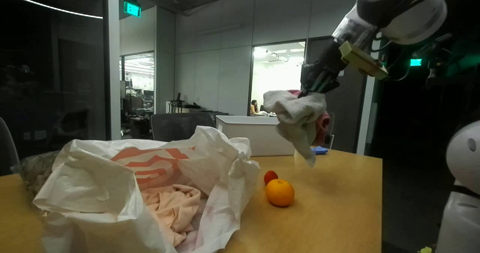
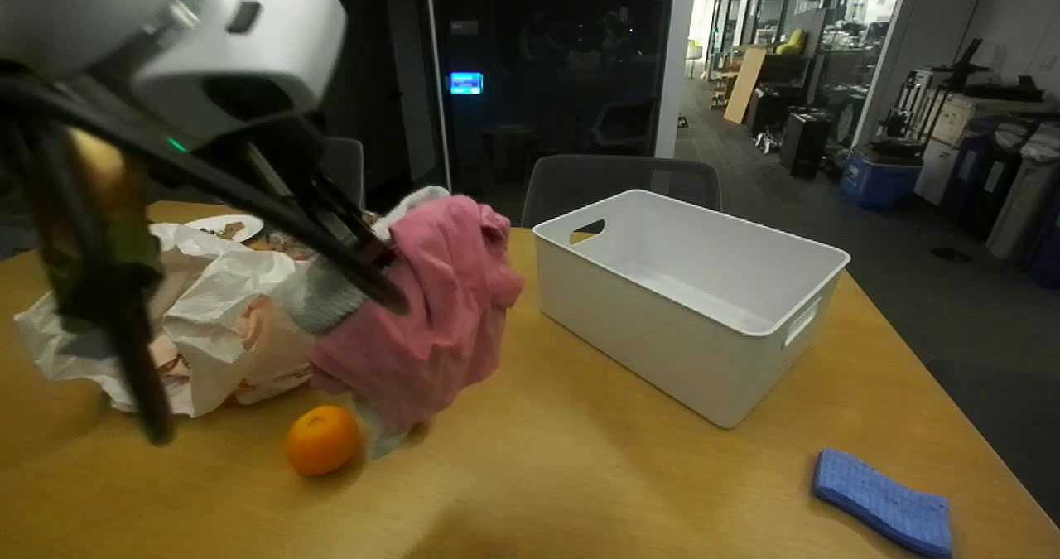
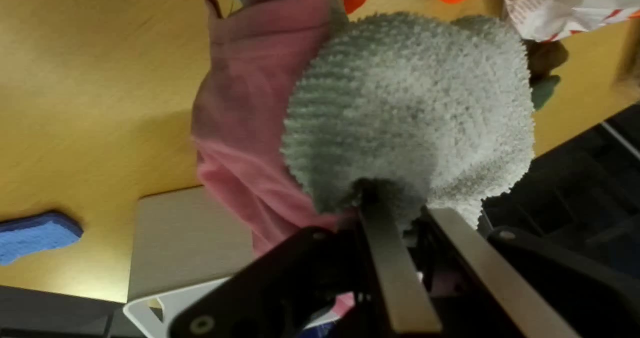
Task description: Take the clothes out of the plastic bag and place them on the table
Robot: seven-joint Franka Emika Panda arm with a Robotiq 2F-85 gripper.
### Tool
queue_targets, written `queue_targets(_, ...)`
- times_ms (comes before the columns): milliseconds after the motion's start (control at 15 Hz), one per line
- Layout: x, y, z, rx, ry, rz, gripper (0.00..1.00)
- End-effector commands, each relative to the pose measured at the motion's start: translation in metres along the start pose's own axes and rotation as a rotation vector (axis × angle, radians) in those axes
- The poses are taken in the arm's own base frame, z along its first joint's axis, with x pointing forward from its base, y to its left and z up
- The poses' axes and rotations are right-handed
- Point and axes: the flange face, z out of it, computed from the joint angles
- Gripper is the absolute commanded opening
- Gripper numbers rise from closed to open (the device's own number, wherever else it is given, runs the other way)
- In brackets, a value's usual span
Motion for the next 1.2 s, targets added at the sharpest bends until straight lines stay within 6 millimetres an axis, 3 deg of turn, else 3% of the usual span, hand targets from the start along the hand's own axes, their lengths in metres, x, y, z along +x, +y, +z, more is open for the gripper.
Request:
queue_targets(0, 0.006, -0.006, 0.083, -0.098, -0.076, 0.004, 0.07)
queue_targets(200, -0.003, -0.002, 0.140, -0.185, -0.129, -0.013, 0.07)
queue_targets(333, -0.006, 0.002, 0.164, -0.243, -0.131, -0.033, 0.08)
queue_targets(400, -0.008, 0.004, 0.171, -0.268, -0.130, -0.038, 0.16)
queue_targets(467, -0.008, 0.003, 0.173, -0.283, -0.119, -0.046, 0.40)
queue_targets(667, -0.002, -0.018, 0.154, -0.297, -0.067, -0.097, 0.49)
queue_targets(933, 0.008, -0.067, 0.094, -0.255, 0.064, -0.199, 0.81)
queue_targets(1067, 0.004, -0.097, 0.060, -0.152, 0.121, -0.263, 0.94)
queue_targets(1133, -0.007, -0.109, 0.044, -0.100, 0.135, -0.296, 0.99)
